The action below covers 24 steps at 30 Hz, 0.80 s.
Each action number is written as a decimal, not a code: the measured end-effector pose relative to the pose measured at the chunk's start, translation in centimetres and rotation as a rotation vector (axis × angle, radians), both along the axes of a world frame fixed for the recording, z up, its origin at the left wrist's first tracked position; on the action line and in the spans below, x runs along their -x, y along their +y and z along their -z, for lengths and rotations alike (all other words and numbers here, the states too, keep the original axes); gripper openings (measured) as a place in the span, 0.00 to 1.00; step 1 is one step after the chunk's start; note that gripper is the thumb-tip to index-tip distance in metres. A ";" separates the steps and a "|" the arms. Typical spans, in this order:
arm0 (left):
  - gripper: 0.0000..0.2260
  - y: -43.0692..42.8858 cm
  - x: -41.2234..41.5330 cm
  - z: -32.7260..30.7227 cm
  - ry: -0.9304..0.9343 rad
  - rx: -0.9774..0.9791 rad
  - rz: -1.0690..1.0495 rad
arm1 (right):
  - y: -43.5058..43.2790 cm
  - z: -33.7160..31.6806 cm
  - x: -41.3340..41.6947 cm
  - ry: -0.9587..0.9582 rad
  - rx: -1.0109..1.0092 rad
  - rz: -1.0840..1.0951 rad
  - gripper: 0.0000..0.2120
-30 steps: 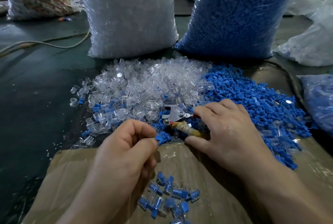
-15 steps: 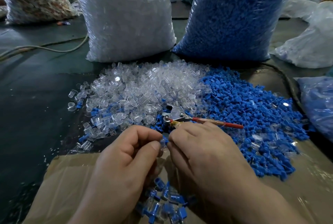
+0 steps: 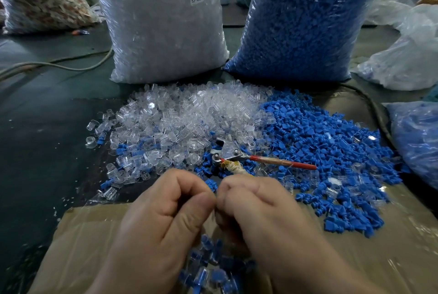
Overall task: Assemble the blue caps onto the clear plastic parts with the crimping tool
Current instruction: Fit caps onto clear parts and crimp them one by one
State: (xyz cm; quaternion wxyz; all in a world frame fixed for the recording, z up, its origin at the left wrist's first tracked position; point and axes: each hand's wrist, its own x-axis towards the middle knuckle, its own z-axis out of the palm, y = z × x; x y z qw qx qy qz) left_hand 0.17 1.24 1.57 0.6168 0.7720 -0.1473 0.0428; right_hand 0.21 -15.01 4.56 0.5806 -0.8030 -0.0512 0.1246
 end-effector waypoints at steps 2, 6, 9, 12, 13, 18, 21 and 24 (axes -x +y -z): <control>0.14 0.0 0.0 -0.2 -0.063 -0.059 0.012 | -0.4 -0.4 -0.2 0.167 -0.084 -0.008 0.10; 0.09 0.7 -0.3 -1.0 -0.089 -0.246 -0.011 | -1.1 -0.2 -0.4 -0.221 0.501 -0.041 0.17; 0.08 1.6 -0.7 -0.9 -0.070 -0.458 -0.022 | -1.8 0.1 -0.4 -0.371 0.820 -0.048 0.17; 0.10 1.4 -0.8 -0.3 -0.102 -0.673 0.042 | -2.2 0.8 -0.6 -0.414 0.943 -0.047 0.16; 0.11 1.3 -0.8 -0.2 -0.107 -0.697 0.060 | -2.3 1.0 -0.6 -0.423 0.971 -0.048 0.16; 0.07 1.1 -0.6 -0.6 -0.105 -0.729 0.161 | -2.8 1.8 -1.4 -0.452 1.021 -0.001 0.17; 0.07 1.3 -0.7 -0.3 -0.051 -0.697 -0.002 | -2.2 2.2 -1.4 -0.494 0.990 -0.031 0.18; 0.12 1.8 -1.3 0.6 -0.021 -0.761 -0.239 | -1.2 2.4 -1.4 -0.528 0.971 -0.086 0.19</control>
